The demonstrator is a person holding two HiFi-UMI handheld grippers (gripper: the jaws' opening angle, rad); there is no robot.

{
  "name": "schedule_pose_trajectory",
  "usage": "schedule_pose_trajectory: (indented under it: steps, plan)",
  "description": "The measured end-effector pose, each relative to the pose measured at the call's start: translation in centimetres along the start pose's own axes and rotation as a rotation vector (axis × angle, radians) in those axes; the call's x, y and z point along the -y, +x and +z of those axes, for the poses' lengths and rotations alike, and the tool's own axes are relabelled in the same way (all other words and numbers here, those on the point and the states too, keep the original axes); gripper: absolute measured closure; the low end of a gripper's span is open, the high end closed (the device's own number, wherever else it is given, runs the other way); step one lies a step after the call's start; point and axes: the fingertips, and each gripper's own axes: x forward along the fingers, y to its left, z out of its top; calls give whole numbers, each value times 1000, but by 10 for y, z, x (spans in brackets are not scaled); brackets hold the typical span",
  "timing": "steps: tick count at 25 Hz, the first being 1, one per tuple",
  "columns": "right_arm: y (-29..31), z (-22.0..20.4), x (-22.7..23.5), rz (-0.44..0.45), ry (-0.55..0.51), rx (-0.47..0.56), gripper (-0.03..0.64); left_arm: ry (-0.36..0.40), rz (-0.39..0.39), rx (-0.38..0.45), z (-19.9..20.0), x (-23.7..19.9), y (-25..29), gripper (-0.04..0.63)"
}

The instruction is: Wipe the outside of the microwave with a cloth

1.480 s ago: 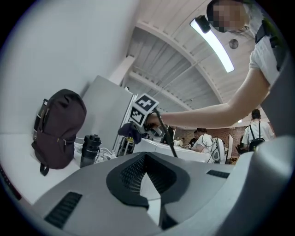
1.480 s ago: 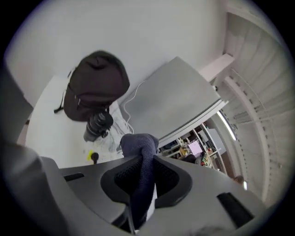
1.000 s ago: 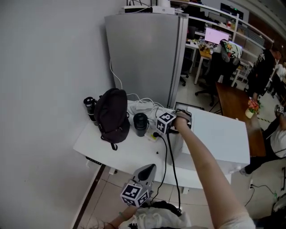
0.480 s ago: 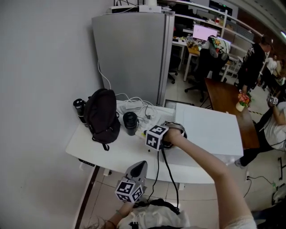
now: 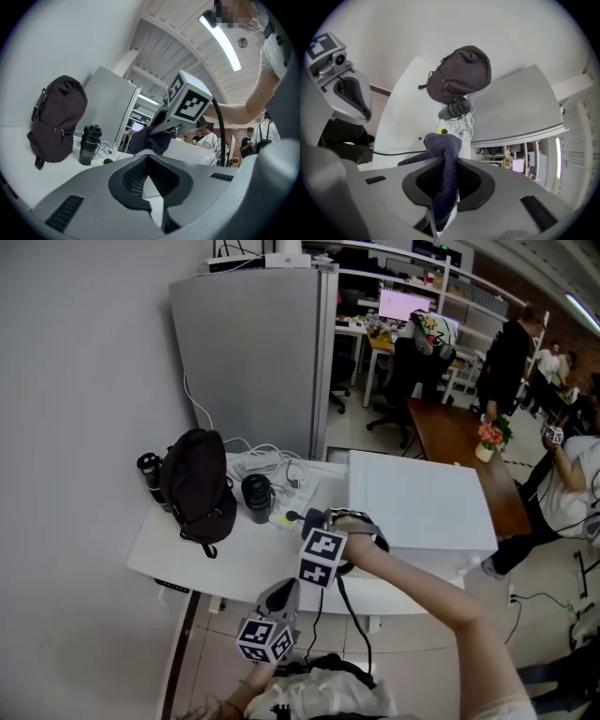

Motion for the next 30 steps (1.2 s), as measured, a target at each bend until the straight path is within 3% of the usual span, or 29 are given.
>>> schedule_pose_trajectory:
  steps: [4, 14, 19, 22, 26, 30]
  plan:
    - [32, 12, 54, -123, -12, -45, 540, 18, -11, 10, 5, 3, -4, 609]
    - [165, -9, 112, -127, -162, -370, 540, 34, 41, 28, 11, -9, -11, 609]
    - [191, -47, 113, -39, -221, -531, 538, 22, 69, 13, 6, -17, -17, 609]
    - [191, -43, 103, 9, -240, -525, 538, 10, 92, 9, 4, -25, -18, 609]
    - [175, -42, 66, 150, -243, -524, 538, -2, 108, 21, 6, -31, -19, 609]
    - [140, -36, 21, 268, -241, -456, 540, -3, 107, 30, 8, -33, -17, 609]
